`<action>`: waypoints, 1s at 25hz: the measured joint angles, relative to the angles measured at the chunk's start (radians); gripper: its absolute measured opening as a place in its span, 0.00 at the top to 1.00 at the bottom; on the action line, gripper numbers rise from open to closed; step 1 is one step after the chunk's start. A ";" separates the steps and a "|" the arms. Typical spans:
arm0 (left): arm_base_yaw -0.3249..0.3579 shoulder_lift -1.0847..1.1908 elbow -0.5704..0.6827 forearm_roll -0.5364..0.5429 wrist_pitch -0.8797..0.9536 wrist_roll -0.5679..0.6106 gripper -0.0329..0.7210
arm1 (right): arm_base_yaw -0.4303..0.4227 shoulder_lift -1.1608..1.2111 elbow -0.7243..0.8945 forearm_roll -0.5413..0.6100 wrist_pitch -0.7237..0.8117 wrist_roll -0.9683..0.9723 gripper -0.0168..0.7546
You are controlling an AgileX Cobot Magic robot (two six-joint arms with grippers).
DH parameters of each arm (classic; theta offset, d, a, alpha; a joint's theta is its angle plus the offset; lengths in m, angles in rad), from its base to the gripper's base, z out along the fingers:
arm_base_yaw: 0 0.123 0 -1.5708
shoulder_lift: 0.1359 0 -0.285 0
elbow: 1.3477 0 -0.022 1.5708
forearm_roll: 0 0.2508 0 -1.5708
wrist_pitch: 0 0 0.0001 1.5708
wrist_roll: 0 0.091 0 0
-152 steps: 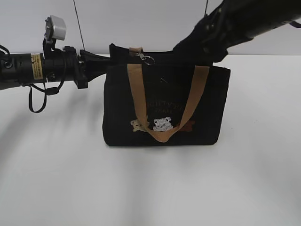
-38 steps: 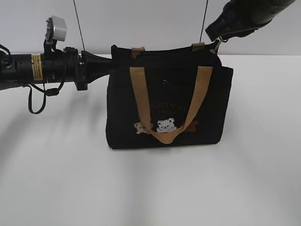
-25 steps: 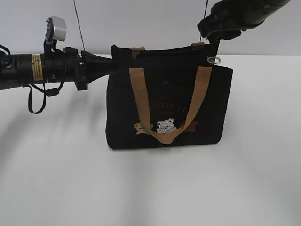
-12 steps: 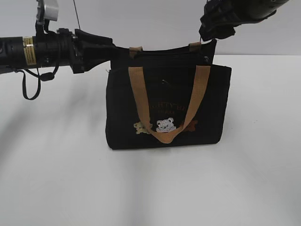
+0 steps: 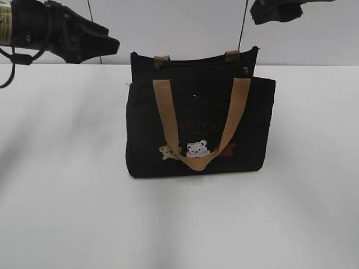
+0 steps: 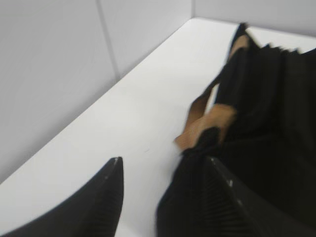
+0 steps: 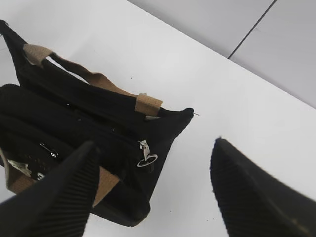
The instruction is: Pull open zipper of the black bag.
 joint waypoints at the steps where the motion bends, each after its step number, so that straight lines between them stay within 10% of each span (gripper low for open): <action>1: -0.001 -0.024 0.000 0.036 0.075 -0.046 0.44 | 0.000 -0.007 0.000 0.000 0.007 -0.003 0.29; 6: -0.003 -0.084 0.006 0.149 0.618 -0.407 0.44 | 0.000 -0.037 0.000 0.000 0.055 -0.030 0.29; 12: 0.000 -0.084 0.072 0.116 0.990 -0.513 0.44 | 0.000 -0.082 0.000 0.000 0.113 -0.042 0.29; 25: -0.150 -0.086 0.112 -0.815 1.179 -0.025 0.44 | 0.000 -0.101 0.000 0.000 0.263 -0.051 0.29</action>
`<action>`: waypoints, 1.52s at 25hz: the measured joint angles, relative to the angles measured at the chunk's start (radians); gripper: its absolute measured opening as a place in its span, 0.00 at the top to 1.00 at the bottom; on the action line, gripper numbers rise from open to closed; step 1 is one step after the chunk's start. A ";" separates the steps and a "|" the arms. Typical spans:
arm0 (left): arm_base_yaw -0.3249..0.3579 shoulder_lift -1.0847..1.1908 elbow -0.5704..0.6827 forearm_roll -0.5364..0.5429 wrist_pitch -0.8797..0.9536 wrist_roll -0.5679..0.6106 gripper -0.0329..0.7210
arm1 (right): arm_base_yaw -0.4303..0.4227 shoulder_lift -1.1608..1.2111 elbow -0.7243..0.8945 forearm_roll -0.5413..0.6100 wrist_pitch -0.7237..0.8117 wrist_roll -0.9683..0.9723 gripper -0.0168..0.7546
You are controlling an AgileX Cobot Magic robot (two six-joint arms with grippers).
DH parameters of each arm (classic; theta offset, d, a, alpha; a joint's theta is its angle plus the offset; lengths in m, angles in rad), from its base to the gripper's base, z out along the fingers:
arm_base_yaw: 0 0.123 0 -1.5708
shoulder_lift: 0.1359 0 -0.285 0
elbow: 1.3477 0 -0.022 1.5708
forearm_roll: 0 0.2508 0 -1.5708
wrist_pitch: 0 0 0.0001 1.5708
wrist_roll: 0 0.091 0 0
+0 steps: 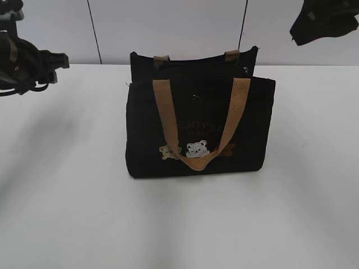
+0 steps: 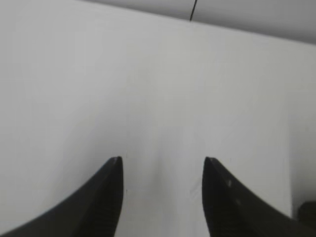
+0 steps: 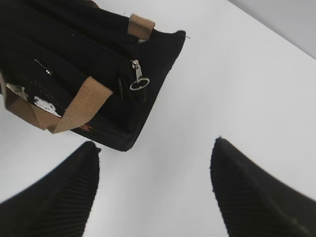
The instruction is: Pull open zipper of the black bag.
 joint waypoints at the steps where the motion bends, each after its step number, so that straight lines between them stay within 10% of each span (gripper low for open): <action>1: -0.011 0.000 -0.004 -0.070 0.053 0.088 0.44 | 0.000 -0.003 0.000 0.000 0.012 0.000 0.29; 10: -0.050 -0.003 -0.178 -0.699 0.565 0.846 0.47 | -0.015 -0.011 0.000 0.000 0.117 0.084 0.29; 25: 0.014 -0.064 -0.229 -0.767 0.927 0.885 0.47 | -0.424 -0.014 0.000 0.136 0.226 0.086 0.36; 38: 0.018 -0.570 0.003 -0.725 0.956 0.873 0.47 | -0.448 -0.366 0.466 0.218 0.228 -0.046 0.37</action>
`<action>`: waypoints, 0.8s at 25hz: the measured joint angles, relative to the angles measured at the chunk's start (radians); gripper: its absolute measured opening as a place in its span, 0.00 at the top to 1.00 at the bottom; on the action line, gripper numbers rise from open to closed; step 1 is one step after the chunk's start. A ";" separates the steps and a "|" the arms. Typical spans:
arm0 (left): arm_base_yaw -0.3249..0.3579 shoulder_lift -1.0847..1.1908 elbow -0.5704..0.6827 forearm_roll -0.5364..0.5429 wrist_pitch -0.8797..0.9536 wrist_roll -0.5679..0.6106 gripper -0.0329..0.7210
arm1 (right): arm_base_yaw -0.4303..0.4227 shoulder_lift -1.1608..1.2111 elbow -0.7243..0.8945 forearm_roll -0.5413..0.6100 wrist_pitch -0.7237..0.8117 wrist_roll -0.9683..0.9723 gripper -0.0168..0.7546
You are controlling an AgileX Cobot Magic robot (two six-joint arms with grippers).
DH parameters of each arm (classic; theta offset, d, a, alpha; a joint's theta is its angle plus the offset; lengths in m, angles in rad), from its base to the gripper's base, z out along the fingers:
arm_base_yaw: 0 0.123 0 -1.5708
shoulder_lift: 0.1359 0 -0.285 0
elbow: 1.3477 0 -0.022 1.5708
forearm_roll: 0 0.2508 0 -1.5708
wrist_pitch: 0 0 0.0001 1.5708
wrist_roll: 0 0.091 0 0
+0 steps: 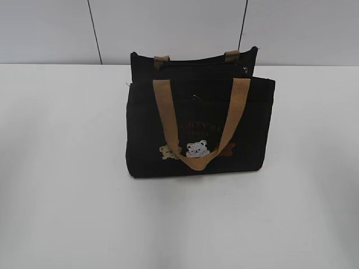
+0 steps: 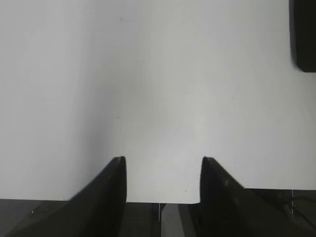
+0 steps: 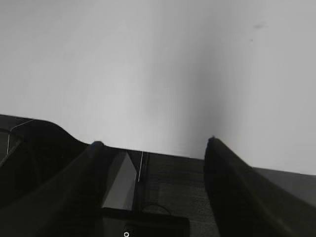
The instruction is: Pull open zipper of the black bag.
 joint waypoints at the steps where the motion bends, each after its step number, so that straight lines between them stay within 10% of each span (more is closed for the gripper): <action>1: 0.000 -0.055 0.031 0.005 -0.004 -0.001 0.47 | 0.000 -0.049 0.040 0.000 0.001 -0.002 0.37; 20: 0.000 -1.015 0.497 0.033 -0.137 0.049 0.47 | 0.000 -0.930 0.393 0.007 -0.090 -0.100 0.37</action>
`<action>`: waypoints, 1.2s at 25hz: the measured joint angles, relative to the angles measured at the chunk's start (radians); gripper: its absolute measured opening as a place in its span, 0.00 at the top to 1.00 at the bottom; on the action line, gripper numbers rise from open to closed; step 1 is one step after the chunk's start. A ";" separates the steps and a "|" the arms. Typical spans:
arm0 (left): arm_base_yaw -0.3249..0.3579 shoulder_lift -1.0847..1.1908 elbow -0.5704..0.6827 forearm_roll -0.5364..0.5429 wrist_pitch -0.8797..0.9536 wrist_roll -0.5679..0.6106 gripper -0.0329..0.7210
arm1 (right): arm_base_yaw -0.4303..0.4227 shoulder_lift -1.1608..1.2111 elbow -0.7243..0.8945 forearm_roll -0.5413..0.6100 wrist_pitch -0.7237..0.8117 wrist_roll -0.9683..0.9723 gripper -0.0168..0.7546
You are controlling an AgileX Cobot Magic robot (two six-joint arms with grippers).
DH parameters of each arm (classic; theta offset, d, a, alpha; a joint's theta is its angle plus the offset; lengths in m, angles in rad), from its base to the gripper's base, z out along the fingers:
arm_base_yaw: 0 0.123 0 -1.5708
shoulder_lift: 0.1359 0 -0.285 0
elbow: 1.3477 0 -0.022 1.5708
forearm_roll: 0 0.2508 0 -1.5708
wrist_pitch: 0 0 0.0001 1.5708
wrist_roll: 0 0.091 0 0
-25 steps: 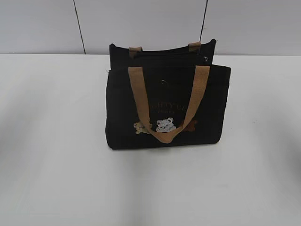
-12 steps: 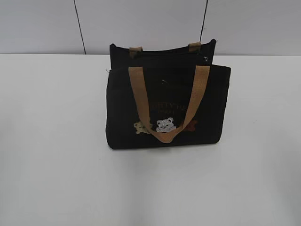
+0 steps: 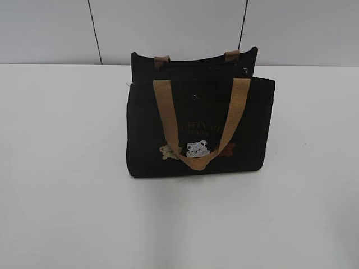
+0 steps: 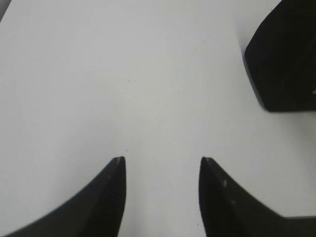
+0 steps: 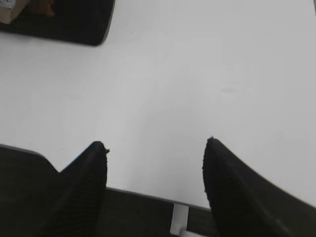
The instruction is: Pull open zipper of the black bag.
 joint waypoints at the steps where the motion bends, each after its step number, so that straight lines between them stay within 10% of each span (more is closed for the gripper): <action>1: 0.000 -0.039 0.003 0.000 -0.001 0.002 0.47 | 0.000 -0.028 0.008 0.001 -0.006 0.000 0.37; 17: 0.004 -0.116 0.007 -0.010 -0.006 0.010 0.47 | 0.000 -0.073 0.014 0.007 -0.022 -0.003 0.37; 30: 0.211 -0.116 0.009 -0.041 -0.007 0.010 0.51 | 0.000 -0.073 0.014 0.019 -0.024 -0.003 0.37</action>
